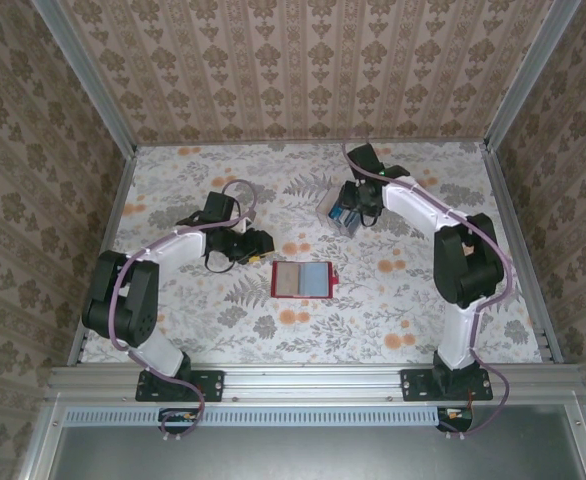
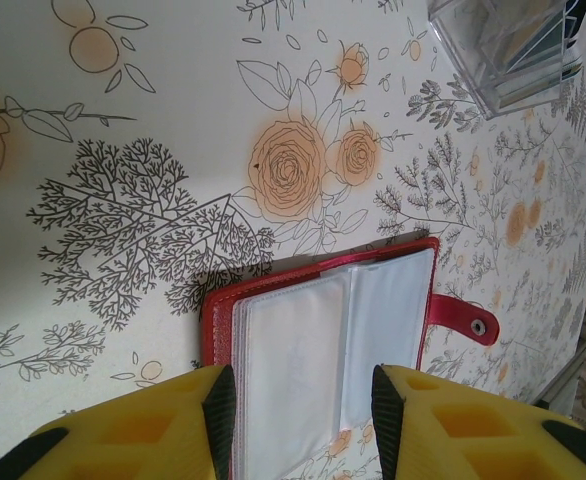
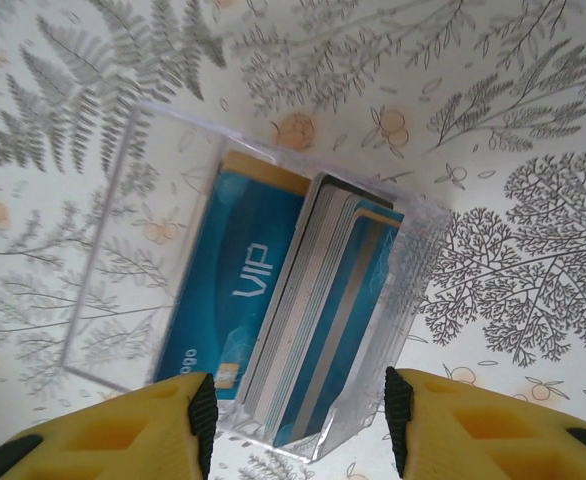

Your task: Put the credit cards into the card holder

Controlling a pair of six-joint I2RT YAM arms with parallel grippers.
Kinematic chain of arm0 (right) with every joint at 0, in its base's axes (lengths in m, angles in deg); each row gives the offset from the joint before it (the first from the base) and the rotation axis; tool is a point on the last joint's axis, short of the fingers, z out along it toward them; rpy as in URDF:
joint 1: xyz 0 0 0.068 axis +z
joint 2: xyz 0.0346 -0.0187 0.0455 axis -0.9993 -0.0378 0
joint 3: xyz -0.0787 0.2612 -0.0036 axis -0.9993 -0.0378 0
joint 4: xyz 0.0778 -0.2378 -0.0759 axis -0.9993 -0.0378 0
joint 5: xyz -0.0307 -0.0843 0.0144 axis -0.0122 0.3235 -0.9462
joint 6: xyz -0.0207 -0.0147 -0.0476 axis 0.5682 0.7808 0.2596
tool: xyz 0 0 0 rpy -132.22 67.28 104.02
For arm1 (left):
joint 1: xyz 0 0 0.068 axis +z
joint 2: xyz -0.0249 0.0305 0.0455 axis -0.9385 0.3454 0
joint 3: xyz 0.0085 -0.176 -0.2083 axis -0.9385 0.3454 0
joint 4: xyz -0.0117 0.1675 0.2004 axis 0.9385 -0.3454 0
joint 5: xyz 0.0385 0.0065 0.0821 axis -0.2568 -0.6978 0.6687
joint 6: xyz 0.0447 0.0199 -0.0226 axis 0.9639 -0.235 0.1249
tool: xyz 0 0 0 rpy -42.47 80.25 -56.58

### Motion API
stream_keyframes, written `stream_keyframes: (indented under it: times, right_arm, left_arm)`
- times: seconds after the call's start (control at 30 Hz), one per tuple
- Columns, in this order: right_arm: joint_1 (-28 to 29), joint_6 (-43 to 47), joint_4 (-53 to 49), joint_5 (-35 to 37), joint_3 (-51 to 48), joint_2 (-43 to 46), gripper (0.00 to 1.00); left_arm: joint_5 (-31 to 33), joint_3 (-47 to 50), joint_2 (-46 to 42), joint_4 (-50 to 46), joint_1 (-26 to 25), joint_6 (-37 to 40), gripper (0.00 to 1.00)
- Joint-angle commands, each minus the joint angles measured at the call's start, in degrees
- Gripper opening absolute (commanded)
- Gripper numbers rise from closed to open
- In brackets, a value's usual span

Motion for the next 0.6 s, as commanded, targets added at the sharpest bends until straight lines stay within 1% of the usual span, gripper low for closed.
stream_keyframes:
  times: [0.0,0.07,0.17,0.47,0.57]
  right_arm:
    - [0.40,-1.21,-2.36,2.37,2.37,-3.75,0.51]
    - [0.65,-1.43,-2.90,2.32,4.10,-5.67,0.52]
    - [1.10,-1.66,-4.06,4.28,6.25,-7.62,0.52]
    - [0.68,-1.65,-4.04,5.60,5.28,-9.02,0.52]
    - [0.20,-1.51,-4.69,5.69,4.76,-8.63,0.47]
  left_arm:
    - [0.07,-0.12,-1.09,0.56,0.23,-0.41,0.43]
    - [0.34,0.18,-1.38,0.45,0.23,-0.61,0.43]
    - [0.60,0.29,-1.69,0.27,0.23,-0.65,0.43]
    - [0.79,0.19,-1.82,0.05,0.23,-0.72,0.43]
    - [0.79,0.15,-1.80,0.06,0.14,-0.74,0.43]
